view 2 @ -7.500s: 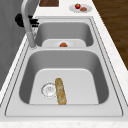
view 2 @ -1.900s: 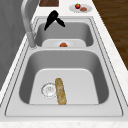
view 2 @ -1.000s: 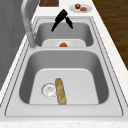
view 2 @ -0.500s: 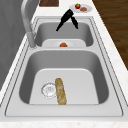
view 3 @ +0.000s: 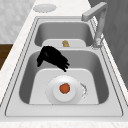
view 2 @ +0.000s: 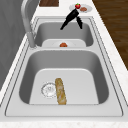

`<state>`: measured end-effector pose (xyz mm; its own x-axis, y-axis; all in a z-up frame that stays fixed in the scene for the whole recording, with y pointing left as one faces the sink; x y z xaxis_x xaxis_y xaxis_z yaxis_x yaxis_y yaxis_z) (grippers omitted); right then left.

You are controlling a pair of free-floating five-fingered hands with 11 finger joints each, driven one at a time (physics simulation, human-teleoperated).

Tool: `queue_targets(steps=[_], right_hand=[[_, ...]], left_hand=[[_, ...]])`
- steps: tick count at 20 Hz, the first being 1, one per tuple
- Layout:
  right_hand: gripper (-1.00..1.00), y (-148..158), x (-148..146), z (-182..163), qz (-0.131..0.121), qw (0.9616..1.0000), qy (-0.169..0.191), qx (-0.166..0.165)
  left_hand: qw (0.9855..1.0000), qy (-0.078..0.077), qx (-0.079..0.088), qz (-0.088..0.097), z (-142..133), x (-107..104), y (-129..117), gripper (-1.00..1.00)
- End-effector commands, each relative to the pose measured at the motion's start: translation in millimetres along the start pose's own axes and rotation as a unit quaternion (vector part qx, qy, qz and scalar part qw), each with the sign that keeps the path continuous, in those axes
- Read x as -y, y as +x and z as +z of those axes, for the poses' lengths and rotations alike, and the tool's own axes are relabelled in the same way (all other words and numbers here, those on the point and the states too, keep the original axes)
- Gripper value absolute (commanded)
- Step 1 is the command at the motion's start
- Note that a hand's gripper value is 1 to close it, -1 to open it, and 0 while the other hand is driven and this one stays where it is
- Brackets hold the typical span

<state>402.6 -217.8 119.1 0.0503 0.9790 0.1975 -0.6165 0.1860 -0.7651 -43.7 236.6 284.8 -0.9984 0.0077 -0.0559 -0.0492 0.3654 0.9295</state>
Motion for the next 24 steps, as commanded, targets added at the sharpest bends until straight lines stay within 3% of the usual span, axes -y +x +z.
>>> queue_targets(steps=[1,4,7,17,24], right_hand=[[-1.0,0,0,0,-0.001,1.0,0.0,0.0],[-1.0,-1,-6,4,-0.001,1.0,0.001,0.001],[-1.0,-10,-11,18,-0.015,0.9997,-0.019,0.003],[-1.0,-33,22,62,-0.009,0.9996,-0.025,0.011],[-1.0,-44,41,96,-0.007,0.9986,-0.051,0.012]], left_hand=[[1.0,0.0,0.0,0.0,0,0,0,0.0],[1.0,0.0,0.0,0.0,0,0,0,0.0],[1.0,0.0,0.0,0.0,0,0,0,0.0],[1.0,0.0,0.0,0.0,0,0,0,0.0],[1.0,0.0,0.0,0.0,0,0,0,0.0]])
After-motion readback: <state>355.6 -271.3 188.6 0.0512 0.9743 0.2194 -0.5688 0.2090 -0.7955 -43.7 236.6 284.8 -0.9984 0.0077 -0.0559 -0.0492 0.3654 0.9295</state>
